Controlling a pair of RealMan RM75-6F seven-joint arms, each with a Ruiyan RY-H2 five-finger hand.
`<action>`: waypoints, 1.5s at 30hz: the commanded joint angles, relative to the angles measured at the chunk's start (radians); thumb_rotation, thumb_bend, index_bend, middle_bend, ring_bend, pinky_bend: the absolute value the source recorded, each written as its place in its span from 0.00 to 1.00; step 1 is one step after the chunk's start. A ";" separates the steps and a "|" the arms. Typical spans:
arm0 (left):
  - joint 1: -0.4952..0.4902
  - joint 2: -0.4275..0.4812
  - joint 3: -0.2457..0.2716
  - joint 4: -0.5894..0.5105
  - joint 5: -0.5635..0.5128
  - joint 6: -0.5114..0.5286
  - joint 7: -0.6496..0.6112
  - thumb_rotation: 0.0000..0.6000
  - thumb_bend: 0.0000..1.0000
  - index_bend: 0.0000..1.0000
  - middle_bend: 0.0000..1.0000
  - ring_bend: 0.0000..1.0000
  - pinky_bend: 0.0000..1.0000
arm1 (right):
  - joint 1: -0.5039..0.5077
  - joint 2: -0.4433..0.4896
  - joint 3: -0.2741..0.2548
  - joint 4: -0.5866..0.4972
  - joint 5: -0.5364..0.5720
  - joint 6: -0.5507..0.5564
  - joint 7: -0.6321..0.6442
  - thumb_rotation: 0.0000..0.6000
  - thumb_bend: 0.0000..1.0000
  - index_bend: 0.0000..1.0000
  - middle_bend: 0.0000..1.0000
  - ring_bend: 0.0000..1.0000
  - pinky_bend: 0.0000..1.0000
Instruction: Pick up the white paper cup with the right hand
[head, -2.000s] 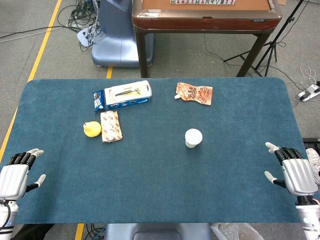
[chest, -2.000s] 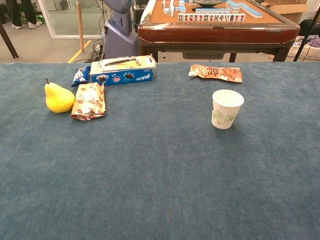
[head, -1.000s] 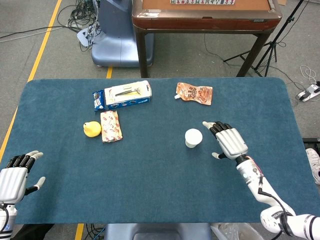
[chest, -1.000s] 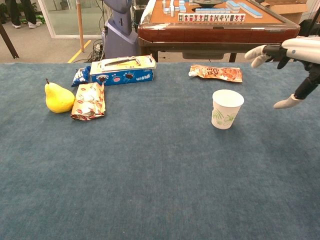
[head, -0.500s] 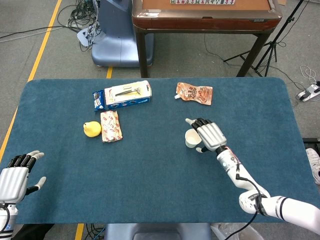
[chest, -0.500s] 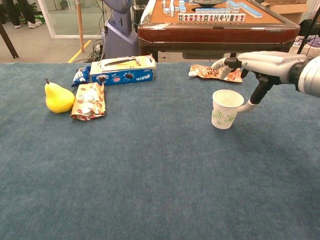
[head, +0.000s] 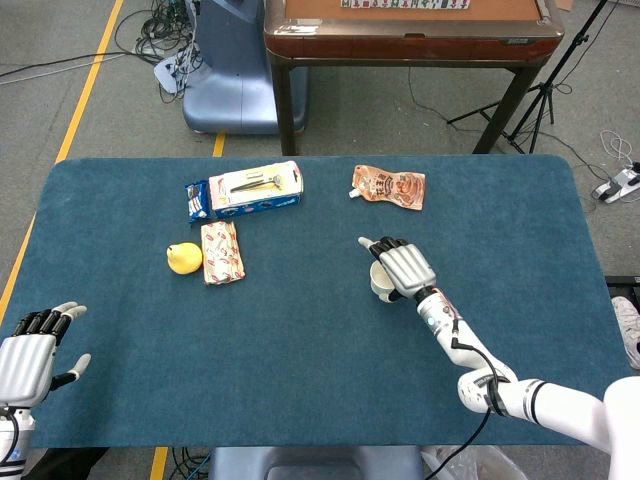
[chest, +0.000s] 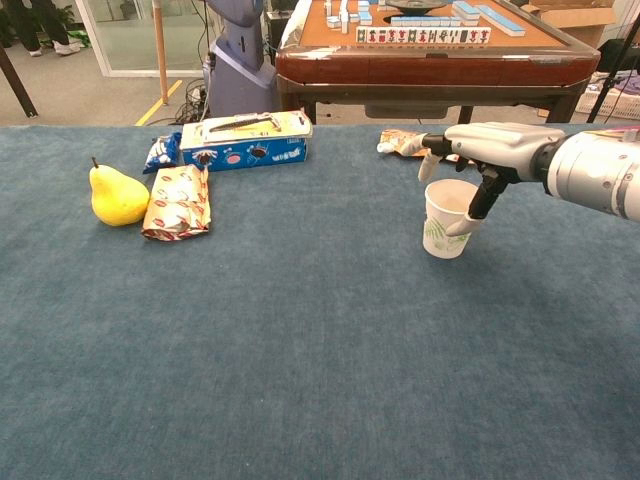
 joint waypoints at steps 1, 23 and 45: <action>0.000 -0.001 0.000 0.002 0.000 0.000 -0.001 1.00 0.20 0.25 0.22 0.21 0.18 | 0.003 -0.003 -0.004 0.004 0.003 0.002 0.002 1.00 0.07 0.10 0.26 0.15 0.23; -0.002 -0.004 0.001 0.010 -0.004 -0.009 -0.006 1.00 0.20 0.25 0.22 0.21 0.18 | 0.002 0.021 -0.024 -0.016 0.020 0.030 0.022 1.00 0.16 0.19 0.32 0.22 0.23; -0.001 -0.002 0.001 0.005 -0.003 -0.009 -0.004 1.00 0.20 0.25 0.22 0.21 0.18 | -0.035 0.141 -0.057 -0.119 -0.011 0.080 0.014 1.00 0.25 0.32 0.39 0.30 0.34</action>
